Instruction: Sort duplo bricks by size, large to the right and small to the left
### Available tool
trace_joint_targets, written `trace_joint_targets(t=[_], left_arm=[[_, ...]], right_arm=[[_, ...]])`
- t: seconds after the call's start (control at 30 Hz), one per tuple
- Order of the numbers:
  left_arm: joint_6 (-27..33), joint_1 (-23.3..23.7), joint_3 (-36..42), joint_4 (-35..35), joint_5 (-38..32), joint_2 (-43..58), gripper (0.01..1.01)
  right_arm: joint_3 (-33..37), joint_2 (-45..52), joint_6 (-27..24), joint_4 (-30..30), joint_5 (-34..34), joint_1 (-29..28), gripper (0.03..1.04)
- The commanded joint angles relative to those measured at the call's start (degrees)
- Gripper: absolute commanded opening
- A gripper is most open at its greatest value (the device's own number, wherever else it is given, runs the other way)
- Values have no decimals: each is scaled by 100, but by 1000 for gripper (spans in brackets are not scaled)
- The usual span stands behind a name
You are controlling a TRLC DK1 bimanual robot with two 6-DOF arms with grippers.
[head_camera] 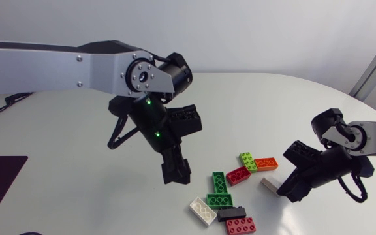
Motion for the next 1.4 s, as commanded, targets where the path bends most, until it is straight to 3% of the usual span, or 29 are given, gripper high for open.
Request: trace_joint_targets(t=[0.0,0.27,0.37,0.47,0.5,0.63,1.03,1.37], left_arm=[[91,-34,-187,-144,41,-77,975],[241,-122,-582,-302,-47,-156,925],[337,-113,-890,-311,-73,-174,707],[320,-139,-1189,-267,-73,-156,228],[258,-209,-1259,-232,-73,-156,174],[162,-570,-1435,-82,-38,-95,139],[91,-913,-1268,32,24,767,100],[206,-1036,-99,-320,199,1628,100]], right_arm=[[-141,111,-133,33,-31,-100,1000],[114,-328,-19,-160,-145,-47,1000],[140,-627,210,-301,-163,190,1000],[96,-917,377,-344,-163,401,1000],[70,-961,430,-344,-163,454,1000],[17,-1102,579,-353,-207,551,1000],[-246,-1480,535,-424,-374,384,1000],[-396,-1576,395,-415,-514,120,998]])
